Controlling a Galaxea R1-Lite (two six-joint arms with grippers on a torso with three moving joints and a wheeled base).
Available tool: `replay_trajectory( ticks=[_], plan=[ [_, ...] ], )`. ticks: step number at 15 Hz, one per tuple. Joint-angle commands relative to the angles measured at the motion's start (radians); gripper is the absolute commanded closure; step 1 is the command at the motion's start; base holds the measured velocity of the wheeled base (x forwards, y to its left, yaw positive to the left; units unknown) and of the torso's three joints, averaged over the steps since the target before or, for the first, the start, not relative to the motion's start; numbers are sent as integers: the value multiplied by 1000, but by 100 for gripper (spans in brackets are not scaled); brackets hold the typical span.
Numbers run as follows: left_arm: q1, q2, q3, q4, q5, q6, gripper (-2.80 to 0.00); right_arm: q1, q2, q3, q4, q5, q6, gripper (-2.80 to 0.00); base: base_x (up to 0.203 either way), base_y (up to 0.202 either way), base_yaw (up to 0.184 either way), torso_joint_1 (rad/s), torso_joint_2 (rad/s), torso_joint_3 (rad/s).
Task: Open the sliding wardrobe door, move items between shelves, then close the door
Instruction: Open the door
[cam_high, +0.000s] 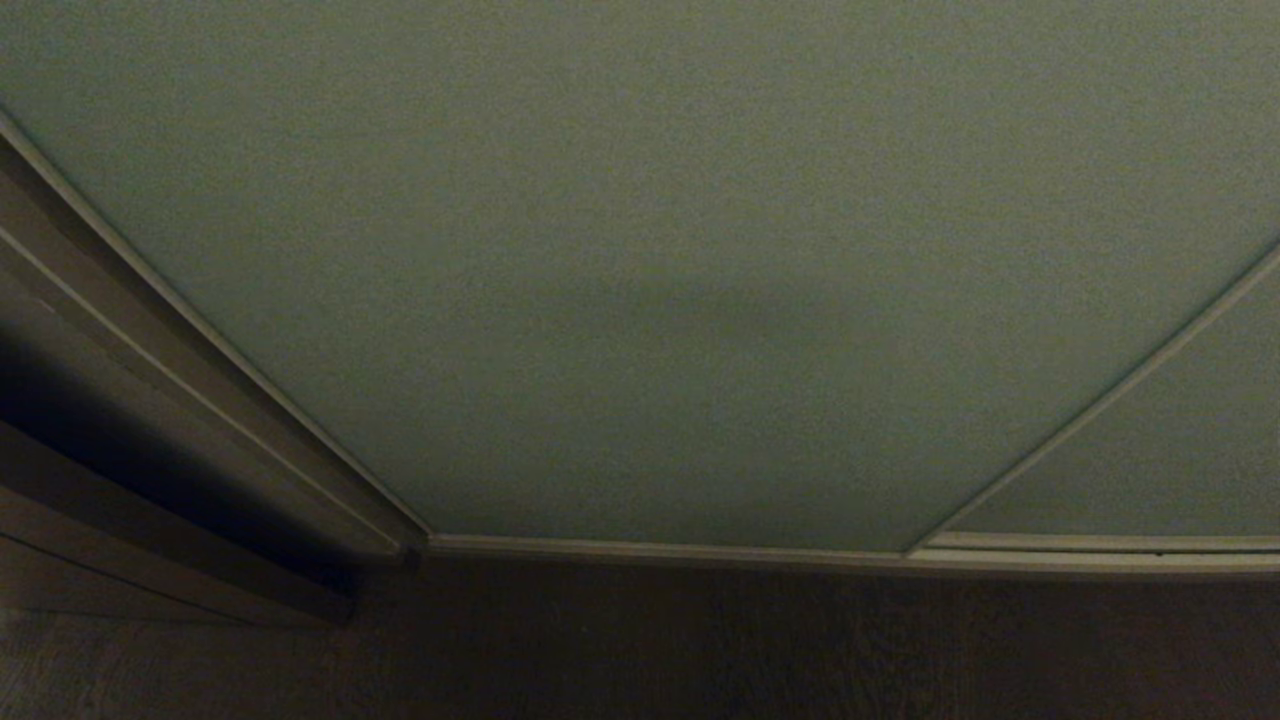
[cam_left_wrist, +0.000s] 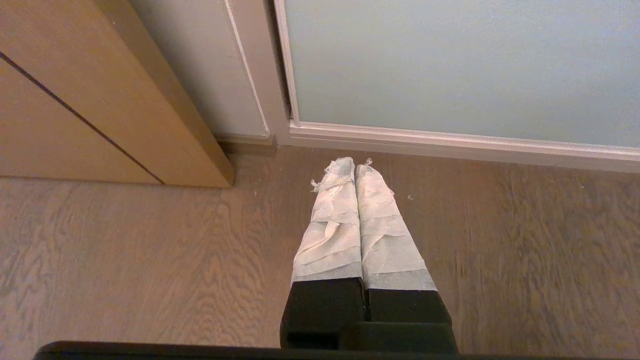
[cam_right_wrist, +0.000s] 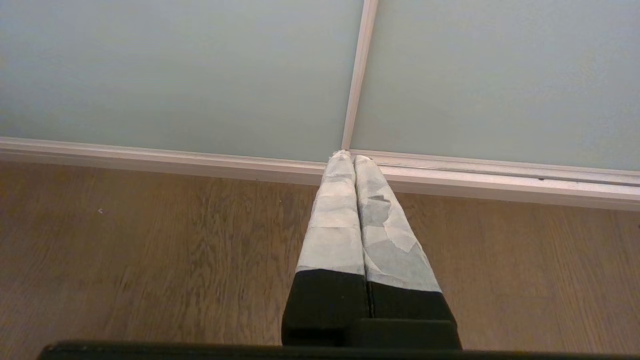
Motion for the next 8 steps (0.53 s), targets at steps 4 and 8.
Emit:
replay_trajectory(
  ticks=[4,8],
  plan=[
    [0,0,0,1,0,-1,0,0,2,2,0,0,0,0,0,0,0,0,0,0],
    [0,1,0,1,0,-1,0,0,2,2,0,0,0,0,0,0,0,0,0,0]
  ],
)
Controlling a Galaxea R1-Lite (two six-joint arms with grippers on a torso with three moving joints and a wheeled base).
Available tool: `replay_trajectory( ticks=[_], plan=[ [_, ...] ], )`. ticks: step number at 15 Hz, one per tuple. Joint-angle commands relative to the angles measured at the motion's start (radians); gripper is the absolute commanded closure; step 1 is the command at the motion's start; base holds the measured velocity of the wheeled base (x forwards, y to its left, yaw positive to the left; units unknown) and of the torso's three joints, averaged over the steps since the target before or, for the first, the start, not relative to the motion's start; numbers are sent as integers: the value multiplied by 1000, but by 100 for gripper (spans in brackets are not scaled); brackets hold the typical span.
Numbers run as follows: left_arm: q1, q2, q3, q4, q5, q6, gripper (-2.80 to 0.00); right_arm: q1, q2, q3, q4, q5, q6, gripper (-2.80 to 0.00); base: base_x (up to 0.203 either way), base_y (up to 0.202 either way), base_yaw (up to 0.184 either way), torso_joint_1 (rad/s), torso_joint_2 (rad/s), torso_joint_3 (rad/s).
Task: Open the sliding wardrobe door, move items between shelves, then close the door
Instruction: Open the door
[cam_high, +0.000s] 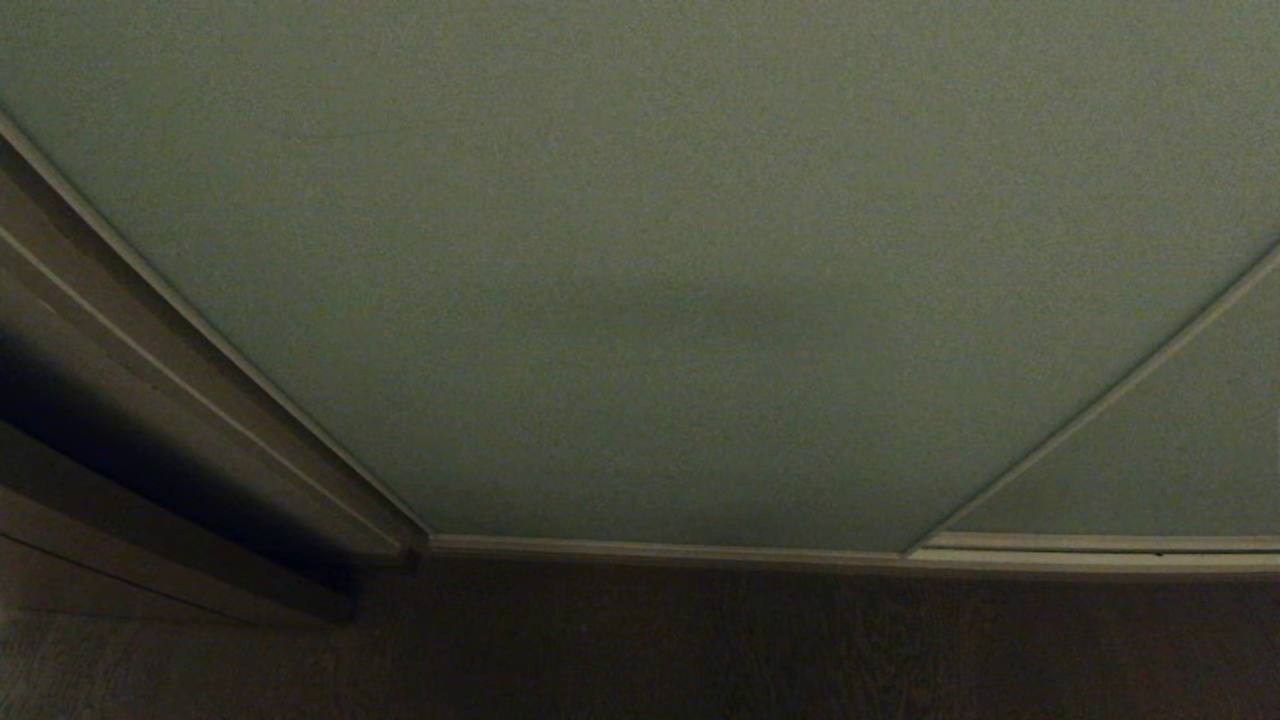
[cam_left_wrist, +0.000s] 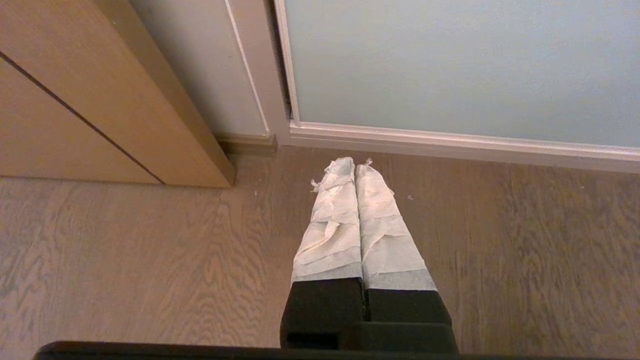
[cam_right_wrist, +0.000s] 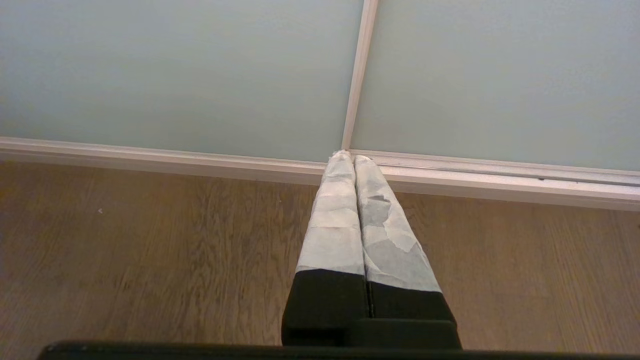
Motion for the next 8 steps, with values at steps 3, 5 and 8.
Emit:
replay_trajectory(
  ticks=[3,5,8],
  plan=[
    [0,0,0,1,0,0,0,0,2,2,0,0,0,0,0,0,0,0,0,0],
    [0,1,0,1,0,0,0,0,2,2,0,0,0,0,0,0,0,0,0,0],
    [0,1,0,1,0,-1,0,0,2,2,0,0,0,0,0,0,0,0,0,0]
  ],
)
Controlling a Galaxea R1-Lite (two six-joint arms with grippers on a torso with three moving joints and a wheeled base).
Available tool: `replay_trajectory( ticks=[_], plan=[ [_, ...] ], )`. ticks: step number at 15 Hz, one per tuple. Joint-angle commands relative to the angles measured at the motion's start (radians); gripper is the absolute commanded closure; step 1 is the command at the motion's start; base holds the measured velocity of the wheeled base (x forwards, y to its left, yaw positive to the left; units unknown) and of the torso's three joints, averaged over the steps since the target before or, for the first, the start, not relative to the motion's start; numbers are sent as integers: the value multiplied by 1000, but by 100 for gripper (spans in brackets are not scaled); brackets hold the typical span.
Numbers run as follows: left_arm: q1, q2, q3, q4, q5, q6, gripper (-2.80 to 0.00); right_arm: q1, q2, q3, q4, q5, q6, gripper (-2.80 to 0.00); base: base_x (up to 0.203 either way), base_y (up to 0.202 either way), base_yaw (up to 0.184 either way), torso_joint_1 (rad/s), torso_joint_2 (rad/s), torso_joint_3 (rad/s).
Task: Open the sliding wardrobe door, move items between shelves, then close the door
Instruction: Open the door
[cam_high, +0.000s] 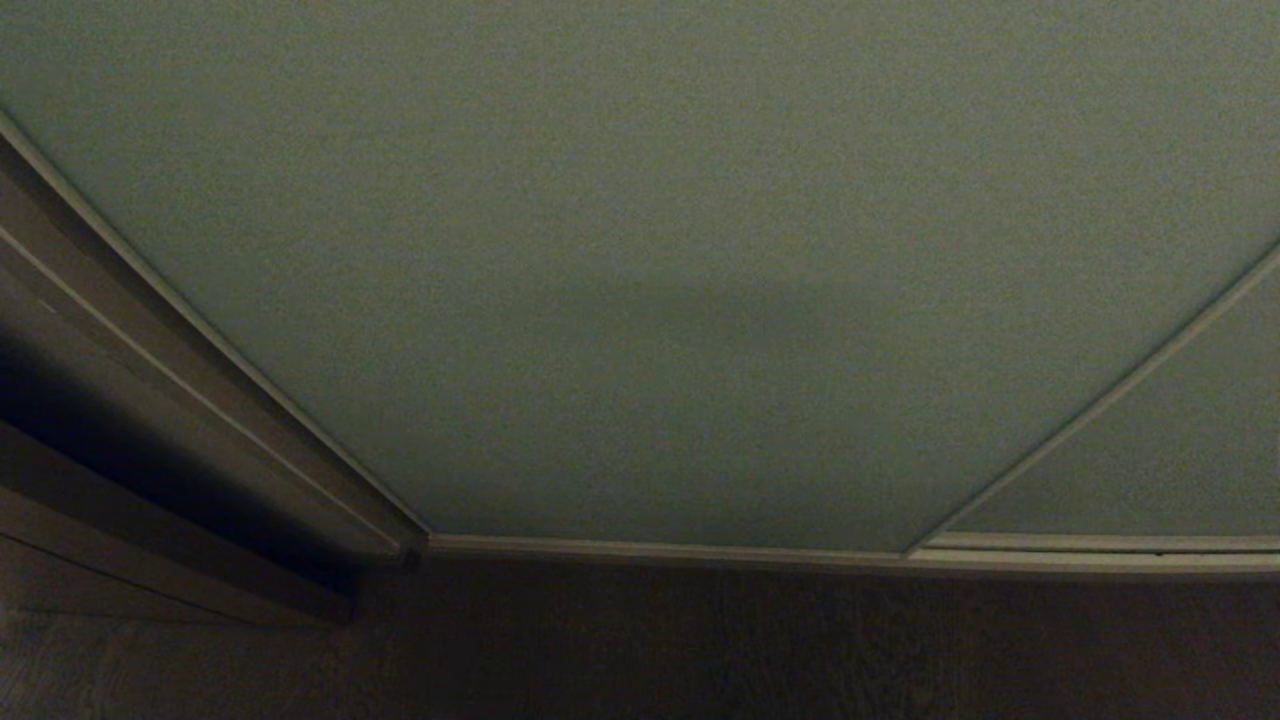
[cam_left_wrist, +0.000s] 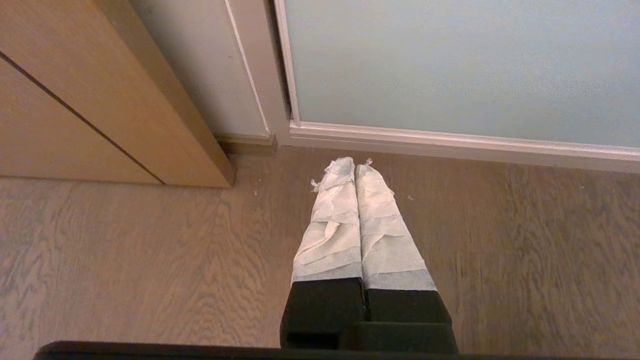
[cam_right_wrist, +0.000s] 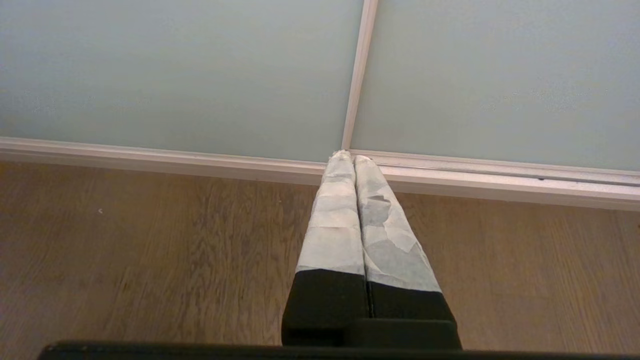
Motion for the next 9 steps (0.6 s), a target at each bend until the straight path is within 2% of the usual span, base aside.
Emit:
replay_trajectory(
  ticks=[1,9],
  plan=[
    [0,1,0,1,0,-1,0,0,2,2,0,0,0,0,0,0,0,0,0,0],
    [0,1,0,2,-1,2,0,0,1,2,0,0,0,0,0,0,0,0,0,0]
  ],
)
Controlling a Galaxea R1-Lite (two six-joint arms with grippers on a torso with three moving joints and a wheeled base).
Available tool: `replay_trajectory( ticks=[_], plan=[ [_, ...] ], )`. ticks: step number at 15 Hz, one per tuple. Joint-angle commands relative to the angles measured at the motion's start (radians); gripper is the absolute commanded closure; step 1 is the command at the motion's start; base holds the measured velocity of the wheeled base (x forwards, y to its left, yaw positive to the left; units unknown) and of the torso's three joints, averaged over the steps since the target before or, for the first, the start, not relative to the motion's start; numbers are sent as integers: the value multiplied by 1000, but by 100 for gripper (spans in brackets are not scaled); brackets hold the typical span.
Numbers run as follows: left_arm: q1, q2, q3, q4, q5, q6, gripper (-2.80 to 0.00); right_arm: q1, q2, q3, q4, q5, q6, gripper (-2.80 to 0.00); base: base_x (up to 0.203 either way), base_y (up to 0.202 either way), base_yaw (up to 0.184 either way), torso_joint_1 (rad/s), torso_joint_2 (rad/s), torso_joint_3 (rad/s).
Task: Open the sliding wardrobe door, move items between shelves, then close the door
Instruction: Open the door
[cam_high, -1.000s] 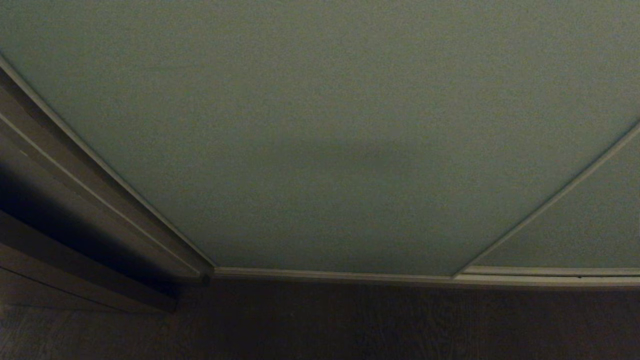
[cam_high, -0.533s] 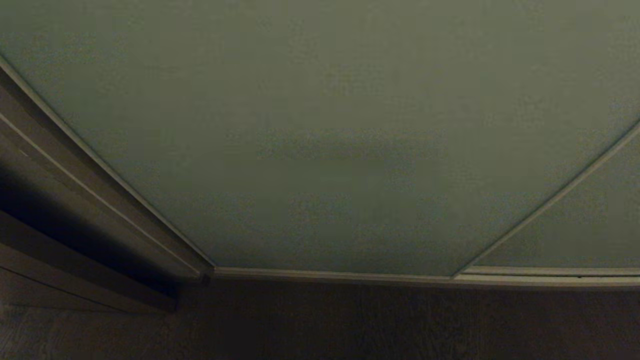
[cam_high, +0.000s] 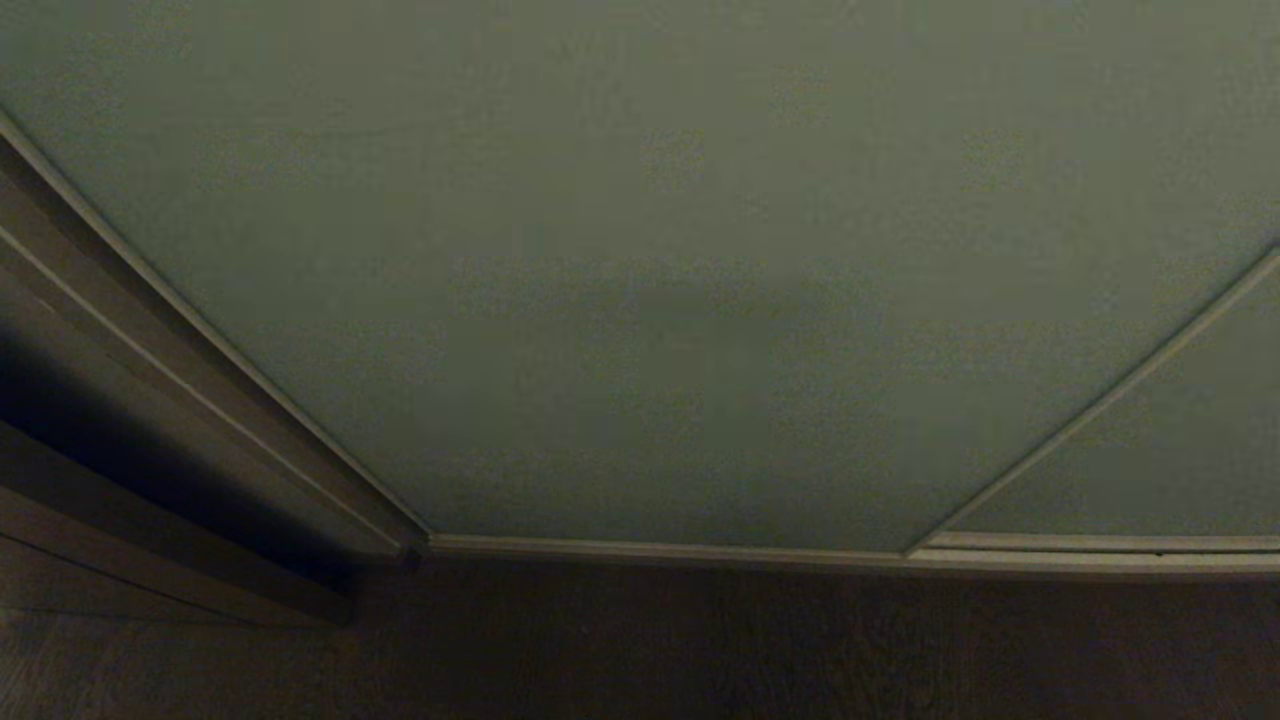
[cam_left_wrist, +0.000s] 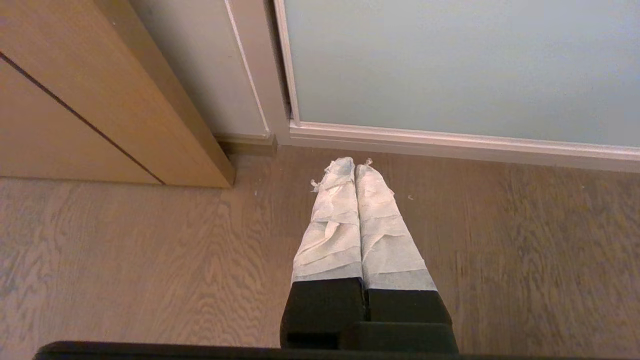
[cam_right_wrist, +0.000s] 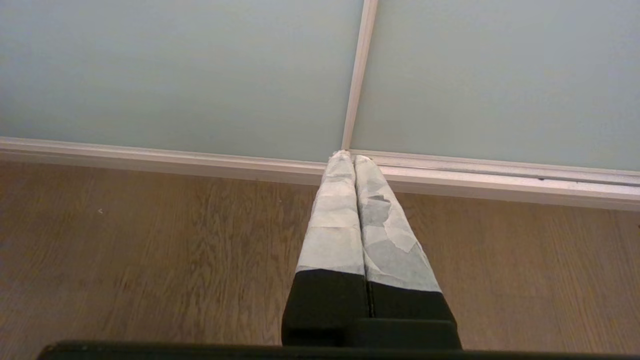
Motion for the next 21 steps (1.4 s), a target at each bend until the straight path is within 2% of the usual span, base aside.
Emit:
replay_trajectory(
  ticks=[1,10,12,14,16,18,21],
  plan=[
    [0,1,0,1,1,-2,0,0,2,2,0,0,0,0,0,0,0,0,0,0],
    [0,1,-28,-18,19,12,0,0,2,2,0,0,0,0,0,0,0,0,0,0],
    [0,6,-112,-71,27,78,0,0,2,2,0,0,0,0,0,0,0,0,0,0],
    [0,52,-210,-106,28,104,0,0,2,2,0,0,0,0,0,0,0,0,0,0],
    [4,170,-319,-157,38,109,0,0,2,2,0,0,0,0,0,0,0,0,0,0],
    [42,319,-417,-251,55,99,0,0,2,2,0,0,0,0,0,0,0,0,0,0],
    [157,527,-579,-375,61,48,0,0,2,2,0,0,0,0,0,0,0,0,0,0]
  ],
)
